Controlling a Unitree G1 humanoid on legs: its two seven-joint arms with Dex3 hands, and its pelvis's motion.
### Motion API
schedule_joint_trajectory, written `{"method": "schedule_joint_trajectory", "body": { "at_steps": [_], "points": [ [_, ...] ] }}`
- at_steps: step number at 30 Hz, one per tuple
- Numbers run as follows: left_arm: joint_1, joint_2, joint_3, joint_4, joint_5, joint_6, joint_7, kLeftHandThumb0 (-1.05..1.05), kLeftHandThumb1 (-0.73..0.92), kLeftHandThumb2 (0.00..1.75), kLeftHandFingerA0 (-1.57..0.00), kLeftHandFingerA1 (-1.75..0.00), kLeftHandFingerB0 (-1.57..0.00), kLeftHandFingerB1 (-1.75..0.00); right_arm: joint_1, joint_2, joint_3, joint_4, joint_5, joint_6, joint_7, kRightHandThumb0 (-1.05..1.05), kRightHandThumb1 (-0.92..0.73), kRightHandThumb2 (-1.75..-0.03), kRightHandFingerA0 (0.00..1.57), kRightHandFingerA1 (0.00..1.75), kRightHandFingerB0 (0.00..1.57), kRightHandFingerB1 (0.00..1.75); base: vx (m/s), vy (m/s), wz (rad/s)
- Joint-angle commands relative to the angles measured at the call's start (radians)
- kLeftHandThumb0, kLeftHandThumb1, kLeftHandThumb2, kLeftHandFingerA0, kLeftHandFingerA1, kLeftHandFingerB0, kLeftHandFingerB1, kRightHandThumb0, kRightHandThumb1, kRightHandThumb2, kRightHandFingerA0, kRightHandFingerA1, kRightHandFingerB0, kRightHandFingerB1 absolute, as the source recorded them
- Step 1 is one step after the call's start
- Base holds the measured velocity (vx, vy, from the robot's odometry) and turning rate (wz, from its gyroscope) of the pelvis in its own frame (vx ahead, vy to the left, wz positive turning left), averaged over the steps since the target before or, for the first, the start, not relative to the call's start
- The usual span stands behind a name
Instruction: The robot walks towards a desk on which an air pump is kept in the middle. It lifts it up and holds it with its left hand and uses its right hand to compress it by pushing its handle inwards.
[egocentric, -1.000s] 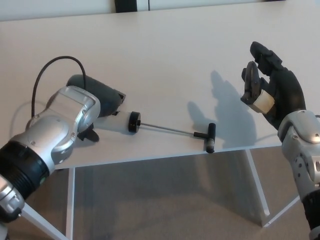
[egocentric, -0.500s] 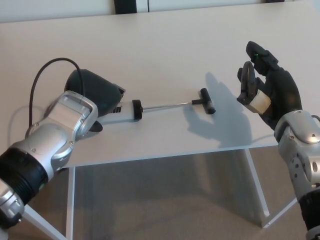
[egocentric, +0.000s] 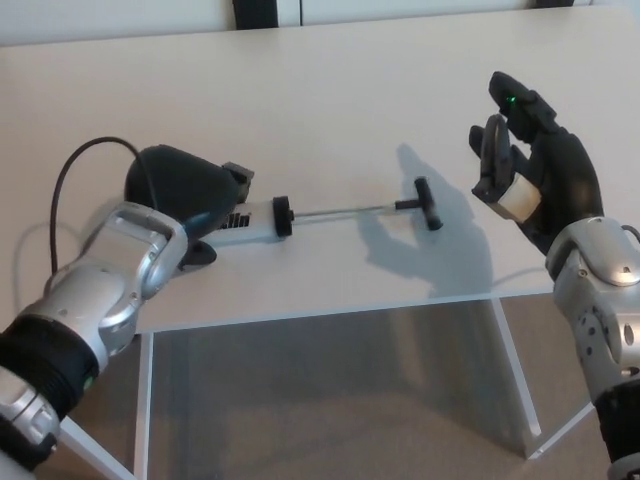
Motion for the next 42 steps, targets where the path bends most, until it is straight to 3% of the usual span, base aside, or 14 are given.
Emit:
{"method": "schedule_joint_trajectory", "body": {
  "at_steps": [1, 3, 4, 7, 12, 22, 30, 34, 35, 42],
  "points": [
    [0.06, -0.047, 0.196, 0.1, -0.319, -0.204, -0.055, -0.08, 0.8, 0.63, -0.76, -1.59, -0.54, -1.42, 0.034, -0.02, -0.058, -0.013, 0.027, -0.058, -0.005, -0.84, -0.77, -1.08, 0.06, 0.28, 0.05, 0.17, 0.0, 0.0, 0.0],
    [0.06, -0.051, 0.236, 0.101, -0.367, -0.217, -0.108, -0.1, 0.83, 0.65, -0.79, -1.55, -0.56, -1.39, 0.034, -0.022, -0.061, -0.008, 0.025, -0.059, -0.004, -0.84, -0.77, -1.08, 0.06, 0.29, 0.06, 0.17, 0.0, 0.0, 0.0],
    [0.057, -0.045, 0.282, 0.087, -0.436, -0.224, -0.187, -0.07, 0.83, 0.72, -0.84, -1.6, -0.63, -1.46, 0.028, -0.025, -0.066, 0.001, 0.027, -0.063, 0.0, -0.83, -0.77, -1.09, 0.06, 0.28, 0.06, 0.19, 0.0, 0.0, 0.0],
    [0.037, -0.019, 0.391, 0.038, -0.586, -0.189, -0.385, -0.07, 0.79, 0.77, -0.92, -1.57, -0.73, -1.35, 0.007, -0.041, -0.075, 0.033, 0.022, -0.073, 0.005, -0.85, -0.78, -1.1, 0.07, 0.29, 0.06, 0.18, 0.0, 0.0, 0.0],
    [0.032, 0.014, 0.427, 0.002, -0.609, -0.169, -0.454, -0.02, 0.82, 0.72, -0.88, -1.55, -0.73, -1.33, -0.01, -0.057, -0.082, 0.062, 0.016, -0.073, 0.008, -0.91, -0.8, -1.11, 0.06, 0.23, 0.06, 0.12, 0.0, 0.0, 0.0],
    [0.047, 0.075, 0.422, -0.013, -0.547, -0.246, -0.454, -0.03, 0.82, 0.69, -0.83, -1.55, -0.68, -1.34, -0.048, -0.07, -0.092, 0.107, 0.016, -0.071, 0.015, -0.94, -0.79, -1.11, 0.07, 0.24, 0.06, 0.09, 0.0, 0.0, 0.0],
    [0.061, 0.123, 0.36, -0.04, -0.458, -0.326, -0.411, -0.06, 0.81, 0.64, -0.86, -1.47, -0.58, -1.37, -0.082, -0.052, -0.111, 0.099, 0.056, -0.04, 0.044, -0.77, -0.74, -1.1, 0.0, 0.29, 0.04, 0.22, 0.0, 0.0, 0.0],
    [0.068, 0.135, 0.328, -0.072, -0.415, -0.324, -0.391, -0.05, 0.78, 0.63, -0.82, -1.47, -0.58, -1.33, -0.091, -0.047, -0.106, 0.069, 0.059, -0.014, 0.053, -0.81, -0.74, -1.11, 0.0, 0.26, 0.04, 0.21, 0.0, 0.0, 0.0],
    [0.074, 0.147, 0.303, -0.091, -0.383, -0.331, -0.367, -0.04, 0.77, 0.58, -0.69, -1.61, -0.54, -1.4, -0.095, -0.046, -0.105, 0.055, 0.06, 0.001, 0.057, -0.81, -0.74, -1.12, 0.0, 0.26, 0.05, 0.21, 0.0, 0.0, 0.0],
    [0.074, 0.185, 0.239, -0.133, -0.3, -0.34, -0.316, -0.07, 0.79, 0.56, -0.58, -1.68, -0.49, -1.43, -0.132, -0.057, -0.102, 0.039, 0.064, 0.017, 0.064, -0.88, -0.79, -1.12, 0.04, 0.22, 0.06, 0.17, 0.0, 0.0, 0.0]
  ]
}}
